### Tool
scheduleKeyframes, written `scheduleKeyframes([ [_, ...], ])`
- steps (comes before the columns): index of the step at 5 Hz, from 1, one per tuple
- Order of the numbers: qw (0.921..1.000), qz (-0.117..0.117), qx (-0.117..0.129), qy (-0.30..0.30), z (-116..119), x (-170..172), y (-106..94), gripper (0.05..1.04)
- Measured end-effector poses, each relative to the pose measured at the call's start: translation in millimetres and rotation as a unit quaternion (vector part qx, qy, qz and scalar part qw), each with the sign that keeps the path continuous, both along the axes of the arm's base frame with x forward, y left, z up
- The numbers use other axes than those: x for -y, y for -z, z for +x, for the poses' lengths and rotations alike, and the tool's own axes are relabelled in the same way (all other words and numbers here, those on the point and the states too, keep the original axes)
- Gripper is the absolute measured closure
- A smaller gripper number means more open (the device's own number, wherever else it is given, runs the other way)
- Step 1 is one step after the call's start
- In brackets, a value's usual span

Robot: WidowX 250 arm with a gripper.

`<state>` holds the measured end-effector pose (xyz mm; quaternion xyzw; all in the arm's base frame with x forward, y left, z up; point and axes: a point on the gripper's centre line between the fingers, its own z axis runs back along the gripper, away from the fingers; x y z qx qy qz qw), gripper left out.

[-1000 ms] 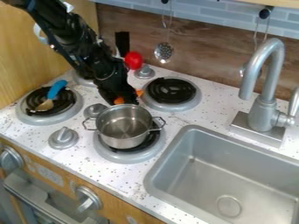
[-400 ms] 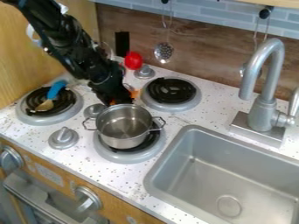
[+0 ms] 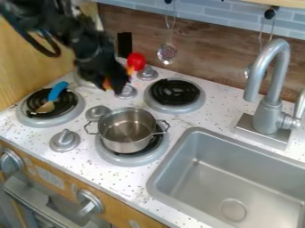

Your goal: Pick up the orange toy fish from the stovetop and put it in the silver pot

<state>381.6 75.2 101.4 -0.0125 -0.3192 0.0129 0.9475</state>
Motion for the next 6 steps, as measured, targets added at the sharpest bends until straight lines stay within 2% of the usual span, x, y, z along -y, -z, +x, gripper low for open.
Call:
scheduleKeyframes([
  [1,0.9984,0.017,0.049,-0.021,-32,12,-43.0,0.552],
  [2,0.9978,0.021,0.063,-0.006,-53,34,-47.6,0.552],
  [3,0.9981,0.023,0.057,0.007,-57,42,-39.6,0.552],
  [5,0.9983,0.033,-0.025,0.042,-50,51,28.7,0.552],
  [6,0.9977,0.034,-0.038,0.044,-50,51,38.8,0.552],
])
